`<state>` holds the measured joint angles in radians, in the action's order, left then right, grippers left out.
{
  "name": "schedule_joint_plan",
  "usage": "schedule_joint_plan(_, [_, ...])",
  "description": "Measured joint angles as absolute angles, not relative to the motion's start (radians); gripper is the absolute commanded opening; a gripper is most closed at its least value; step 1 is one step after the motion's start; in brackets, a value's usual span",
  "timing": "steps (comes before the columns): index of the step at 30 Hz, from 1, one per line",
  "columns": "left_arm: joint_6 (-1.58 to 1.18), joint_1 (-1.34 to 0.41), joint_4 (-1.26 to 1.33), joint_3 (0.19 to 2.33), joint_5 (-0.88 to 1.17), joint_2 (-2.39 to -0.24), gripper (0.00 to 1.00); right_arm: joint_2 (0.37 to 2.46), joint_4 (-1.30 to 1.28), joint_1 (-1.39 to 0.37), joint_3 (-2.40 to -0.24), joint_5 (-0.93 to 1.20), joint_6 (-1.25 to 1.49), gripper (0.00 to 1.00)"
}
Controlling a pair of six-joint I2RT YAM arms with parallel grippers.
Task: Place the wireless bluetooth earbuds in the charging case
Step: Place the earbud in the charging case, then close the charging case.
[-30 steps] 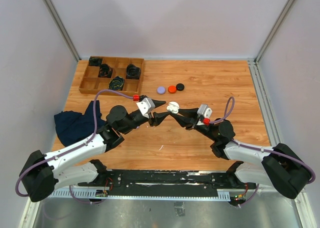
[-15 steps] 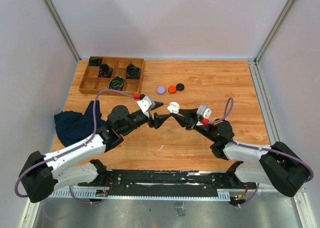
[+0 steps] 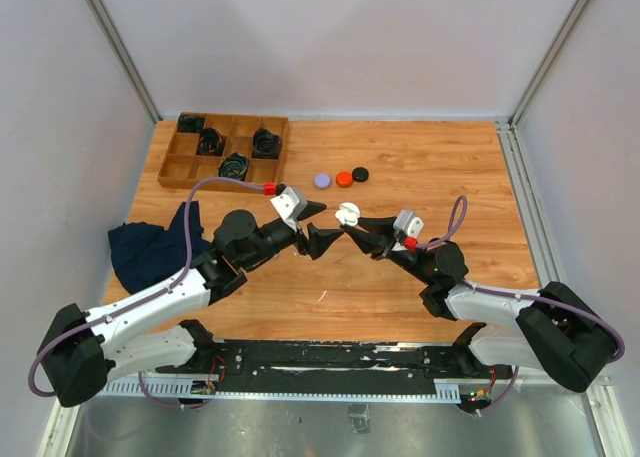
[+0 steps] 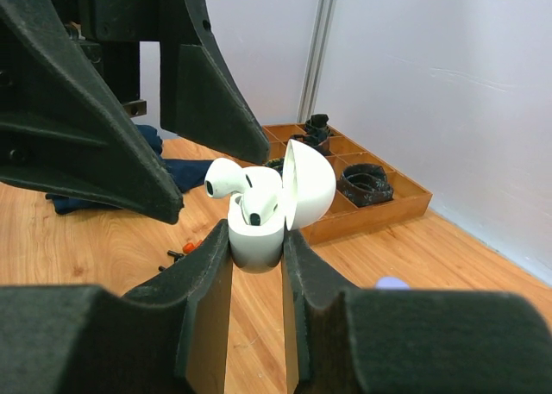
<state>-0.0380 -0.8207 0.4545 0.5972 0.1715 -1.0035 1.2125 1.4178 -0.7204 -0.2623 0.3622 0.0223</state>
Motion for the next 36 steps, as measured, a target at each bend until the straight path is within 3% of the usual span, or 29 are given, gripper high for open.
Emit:
schedule_joint_plan(28, [-0.08, -0.81, 0.407, 0.643, -0.022, -1.019, 0.77, 1.203, 1.418, -0.72, -0.253, 0.35, 0.018, 0.01])
schedule_joint_plan(36, [-0.108, -0.741, 0.363, 0.642, 0.031, -0.998, 0.79, 1.203, 1.416, -0.72, -0.253, 0.372, 0.018, 0.01])
